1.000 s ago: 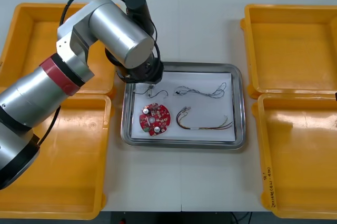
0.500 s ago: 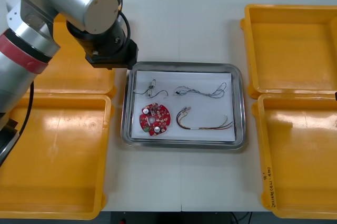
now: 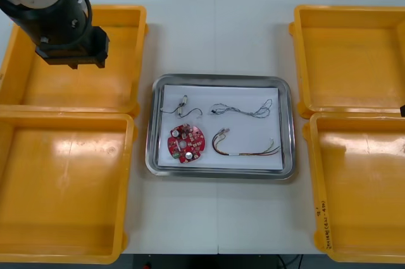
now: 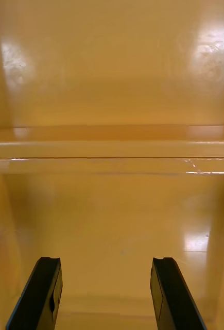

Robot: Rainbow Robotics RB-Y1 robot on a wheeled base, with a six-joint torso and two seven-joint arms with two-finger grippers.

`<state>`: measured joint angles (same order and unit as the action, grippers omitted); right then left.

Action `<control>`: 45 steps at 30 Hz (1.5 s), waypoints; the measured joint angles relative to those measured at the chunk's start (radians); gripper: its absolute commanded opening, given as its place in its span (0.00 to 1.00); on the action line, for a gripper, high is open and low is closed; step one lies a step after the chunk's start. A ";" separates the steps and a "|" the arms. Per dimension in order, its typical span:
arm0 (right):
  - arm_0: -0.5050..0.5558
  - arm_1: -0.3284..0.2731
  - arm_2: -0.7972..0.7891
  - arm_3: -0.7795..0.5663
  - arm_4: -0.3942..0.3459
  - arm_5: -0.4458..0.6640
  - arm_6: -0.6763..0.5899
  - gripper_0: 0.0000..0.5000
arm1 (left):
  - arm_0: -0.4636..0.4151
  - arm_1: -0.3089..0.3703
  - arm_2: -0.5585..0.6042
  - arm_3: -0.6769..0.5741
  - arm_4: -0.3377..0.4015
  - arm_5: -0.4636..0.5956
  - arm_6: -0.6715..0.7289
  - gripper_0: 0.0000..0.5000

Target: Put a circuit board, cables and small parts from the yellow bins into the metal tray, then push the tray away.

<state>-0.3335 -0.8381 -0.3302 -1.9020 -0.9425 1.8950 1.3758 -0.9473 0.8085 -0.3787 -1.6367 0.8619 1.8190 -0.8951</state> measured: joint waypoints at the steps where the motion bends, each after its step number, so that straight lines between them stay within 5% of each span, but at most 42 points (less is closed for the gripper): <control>1: 0.000 -0.007 0.000 -0.002 -0.014 0.000 0.000 1.00 | 0.007 0.009 0.014 -0.007 0.004 0.000 0.000 1.00; 12: -0.026 -0.037 0.059 -0.097 -0.062 -0.003 0.000 1.00 | 0.130 0.066 0.166 -0.155 0.020 0.088 -0.031 1.00; 22: -0.198 -0.034 0.325 -0.168 -0.088 -0.012 0.000 1.00 | 0.276 0.081 0.297 -0.308 0.074 0.093 -0.031 1.00; 34: -0.370 0.054 0.608 -0.226 -0.072 -0.031 0.010 1.00 | 0.427 0.155 0.430 -0.436 0.183 0.093 -0.063 1.00; 45: -0.404 0.091 0.772 -0.339 -0.048 -0.062 0.071 1.00 | 0.558 0.194 0.543 -0.507 0.253 0.092 -0.101 1.00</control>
<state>-0.7372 -0.7469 0.4418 -2.2413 -0.9902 1.8327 1.4467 -0.3893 1.0020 0.1646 -2.1441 1.1150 1.9108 -0.9963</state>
